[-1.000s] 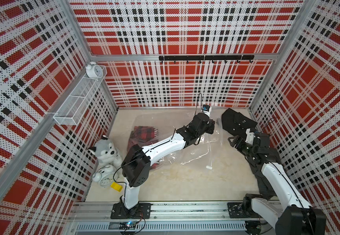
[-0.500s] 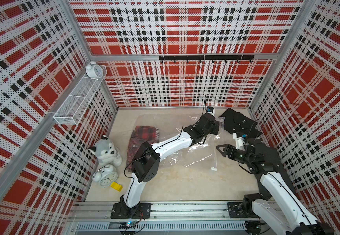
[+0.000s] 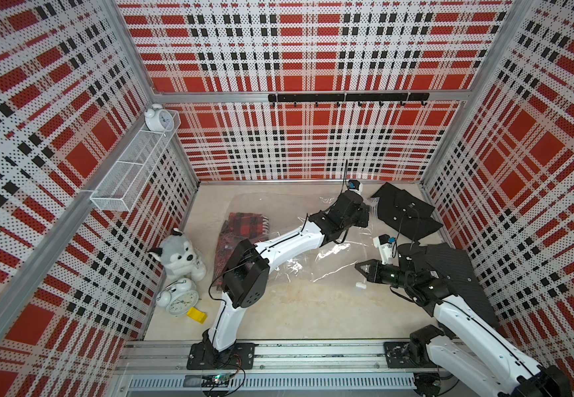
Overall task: Place the folded shirt into the vacuum bag
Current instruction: Adjust the vacuum bag at the center of the board.
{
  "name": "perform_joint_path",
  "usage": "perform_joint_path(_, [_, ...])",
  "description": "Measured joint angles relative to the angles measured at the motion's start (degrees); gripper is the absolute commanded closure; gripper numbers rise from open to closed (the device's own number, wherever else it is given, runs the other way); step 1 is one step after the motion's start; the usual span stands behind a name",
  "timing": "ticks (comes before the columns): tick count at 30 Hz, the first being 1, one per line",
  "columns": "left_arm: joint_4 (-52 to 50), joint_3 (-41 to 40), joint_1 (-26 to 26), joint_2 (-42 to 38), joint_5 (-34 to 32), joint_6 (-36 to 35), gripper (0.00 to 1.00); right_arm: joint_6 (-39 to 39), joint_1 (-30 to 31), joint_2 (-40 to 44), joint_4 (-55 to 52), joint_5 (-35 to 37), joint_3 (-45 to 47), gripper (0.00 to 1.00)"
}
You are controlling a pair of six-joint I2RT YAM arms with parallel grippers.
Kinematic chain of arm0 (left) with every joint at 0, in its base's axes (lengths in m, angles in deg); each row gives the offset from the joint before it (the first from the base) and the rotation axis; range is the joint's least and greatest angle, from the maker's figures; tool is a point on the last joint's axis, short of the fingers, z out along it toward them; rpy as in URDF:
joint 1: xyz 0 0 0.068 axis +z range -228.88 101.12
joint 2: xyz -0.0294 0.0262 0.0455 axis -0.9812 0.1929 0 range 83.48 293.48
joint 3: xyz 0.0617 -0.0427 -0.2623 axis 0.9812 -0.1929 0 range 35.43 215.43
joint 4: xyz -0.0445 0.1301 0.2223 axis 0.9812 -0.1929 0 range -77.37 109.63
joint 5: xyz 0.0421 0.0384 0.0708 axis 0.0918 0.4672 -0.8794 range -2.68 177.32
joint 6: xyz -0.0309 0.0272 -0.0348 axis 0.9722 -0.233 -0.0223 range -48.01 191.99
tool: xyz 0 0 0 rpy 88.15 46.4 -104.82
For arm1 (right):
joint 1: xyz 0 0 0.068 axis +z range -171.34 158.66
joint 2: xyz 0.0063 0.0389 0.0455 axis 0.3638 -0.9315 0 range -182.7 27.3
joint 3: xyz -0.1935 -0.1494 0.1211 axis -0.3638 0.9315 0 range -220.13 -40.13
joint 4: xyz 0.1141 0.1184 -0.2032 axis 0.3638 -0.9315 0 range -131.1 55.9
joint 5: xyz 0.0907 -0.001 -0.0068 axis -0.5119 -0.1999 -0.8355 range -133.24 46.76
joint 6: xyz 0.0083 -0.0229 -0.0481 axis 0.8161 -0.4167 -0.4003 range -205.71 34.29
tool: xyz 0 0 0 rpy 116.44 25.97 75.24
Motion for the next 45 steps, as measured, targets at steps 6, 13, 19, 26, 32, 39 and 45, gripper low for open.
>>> perform_joint_path(6, [-1.0, -0.9, 0.3, -2.1, 0.5, -0.1, 1.00, 0.0, 0.0, 7.9, -7.9, 8.8, -4.9, 1.00])
perform_joint_path(13, [-1.5, -3.1, 0.3, -5.1, 1.6, -0.2, 1.00, 0.3, 0.0, 9.6, -9.9, 9.6, -5.3, 1.00])
perform_joint_path(19, [-0.5, -7.6, 0.3, -6.0, 1.6, -0.3, 1.00, 0.5, 0.0, 9.7, -10.3, 9.5, -3.9, 1.00])
perform_joint_path(26, [3.7, -17.8, 0.9, -7.4, 1.4, -0.2, 1.00, 2.2, 0.0, 6.5, -4.9, 7.6, 3.0, 1.00])
perform_joint_path(32, [7.1, -22.1, 3.8, -7.4, 2.1, -0.2, 1.00, 3.3, 0.1, -3.5, 4.7, 5.2, 4.2, 1.00])
perform_joint_path(39, [10.3, -24.5, 8.2, -8.3, 0.3, -2.5, 1.00, 2.7, 0.3, -10.5, 6.5, 5.6, 1.0, 0.33])
perform_joint_path(45, [11.6, -24.9, 11.0, -9.4, -2.0, -4.7, 1.00, 0.3, -0.3, -2.0, -4.3, 13.4, -5.4, 0.19])
